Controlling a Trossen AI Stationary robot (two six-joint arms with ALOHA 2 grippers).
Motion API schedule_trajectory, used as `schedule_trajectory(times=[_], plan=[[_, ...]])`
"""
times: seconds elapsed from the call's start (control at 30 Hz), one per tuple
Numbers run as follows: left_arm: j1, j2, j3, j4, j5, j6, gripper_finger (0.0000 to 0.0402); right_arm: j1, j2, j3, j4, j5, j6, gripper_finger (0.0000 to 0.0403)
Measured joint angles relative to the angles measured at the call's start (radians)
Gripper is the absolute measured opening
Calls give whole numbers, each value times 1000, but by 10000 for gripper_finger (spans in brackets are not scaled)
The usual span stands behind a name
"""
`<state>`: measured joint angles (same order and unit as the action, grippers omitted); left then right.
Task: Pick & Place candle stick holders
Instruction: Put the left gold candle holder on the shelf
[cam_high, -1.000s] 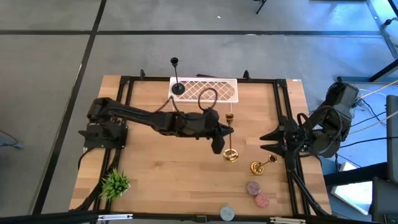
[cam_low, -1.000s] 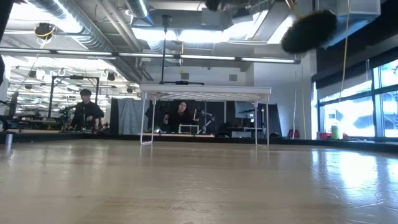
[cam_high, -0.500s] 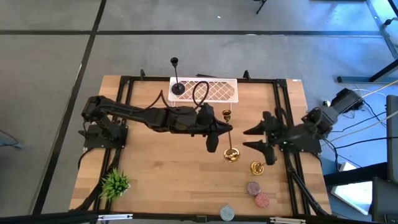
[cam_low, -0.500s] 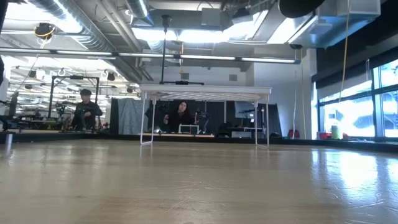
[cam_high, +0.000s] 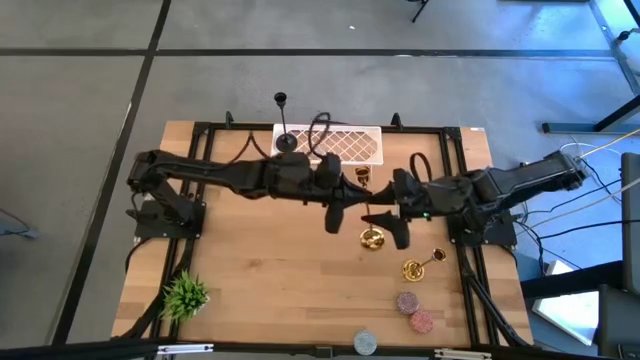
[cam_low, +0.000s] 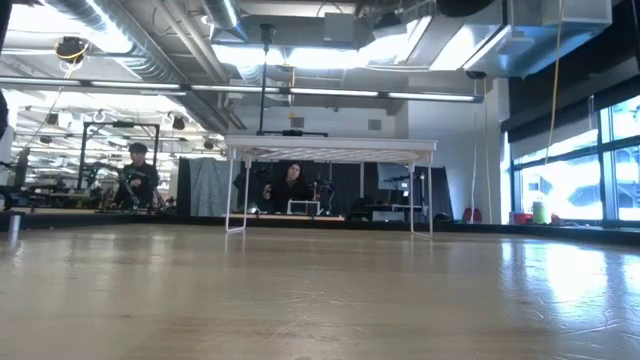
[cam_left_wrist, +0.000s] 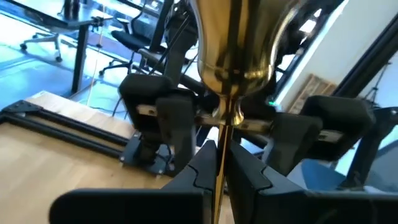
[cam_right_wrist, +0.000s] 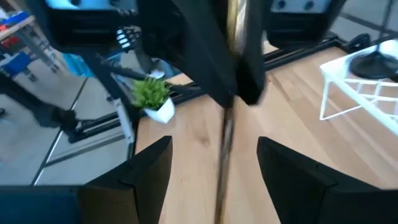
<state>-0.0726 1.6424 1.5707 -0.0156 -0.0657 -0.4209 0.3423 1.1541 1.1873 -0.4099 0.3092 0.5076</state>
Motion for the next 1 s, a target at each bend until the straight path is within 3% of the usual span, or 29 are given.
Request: schedule_trajectory(times=[0.2, 0.47, 0.6, 0.73, 1.0], plan=[[37, -71, 0, -102, 49, 55, 12, -75, 7, 1, 39, 1, 9, 226], [95, -122, 0, -147, 156, 133, 12, -160, 36, 1, 110, -57, 2, 129], [130, -122, 0, -186, 216, 167, 12, -167, 71, 1, 163, -71, -21, 105], [156, -123, 0, -227, 265, 170, 12, -169, 89, 0, 167, -70, 1, 123], [196, -123, 0, -261, 325, 191, 12, -199, 89, 0, 146, -78, 1, 219]])
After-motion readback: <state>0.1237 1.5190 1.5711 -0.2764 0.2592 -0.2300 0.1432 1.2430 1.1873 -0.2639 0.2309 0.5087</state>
